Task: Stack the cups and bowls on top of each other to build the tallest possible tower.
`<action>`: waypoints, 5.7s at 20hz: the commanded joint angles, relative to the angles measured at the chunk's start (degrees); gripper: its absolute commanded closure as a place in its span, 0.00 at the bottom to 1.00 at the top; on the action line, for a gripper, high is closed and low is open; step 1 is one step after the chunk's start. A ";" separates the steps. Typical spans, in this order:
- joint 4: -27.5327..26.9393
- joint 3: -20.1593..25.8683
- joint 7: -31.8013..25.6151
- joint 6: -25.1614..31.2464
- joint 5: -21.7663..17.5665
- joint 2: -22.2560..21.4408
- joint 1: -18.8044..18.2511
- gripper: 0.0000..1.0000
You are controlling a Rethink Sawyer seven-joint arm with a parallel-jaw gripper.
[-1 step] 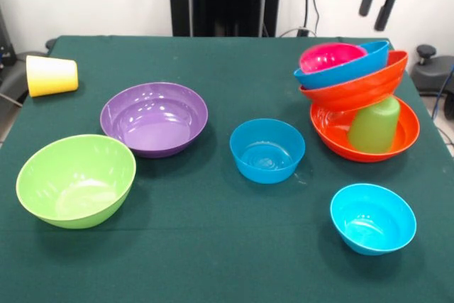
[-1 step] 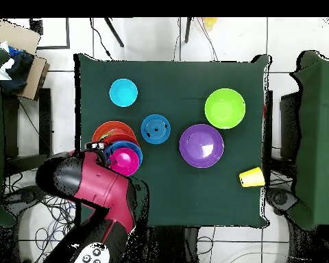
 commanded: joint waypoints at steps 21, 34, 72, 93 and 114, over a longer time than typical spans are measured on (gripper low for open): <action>2.56 4.42 6.17 5.51 -3.62 -1.26 0.27 0.00; 4.00 4.45 4.78 6.01 -3.93 -2.96 -0.08 0.00; 6.97 8.79 -5.08 5.01 -26.40 -9.53 -13.86 0.00; -17.60 11.12 -3.55 10.75 -30.42 6.06 -20.81 0.00; -46.07 13.59 -14.22 19.23 -32.92 20.01 -38.67 0.00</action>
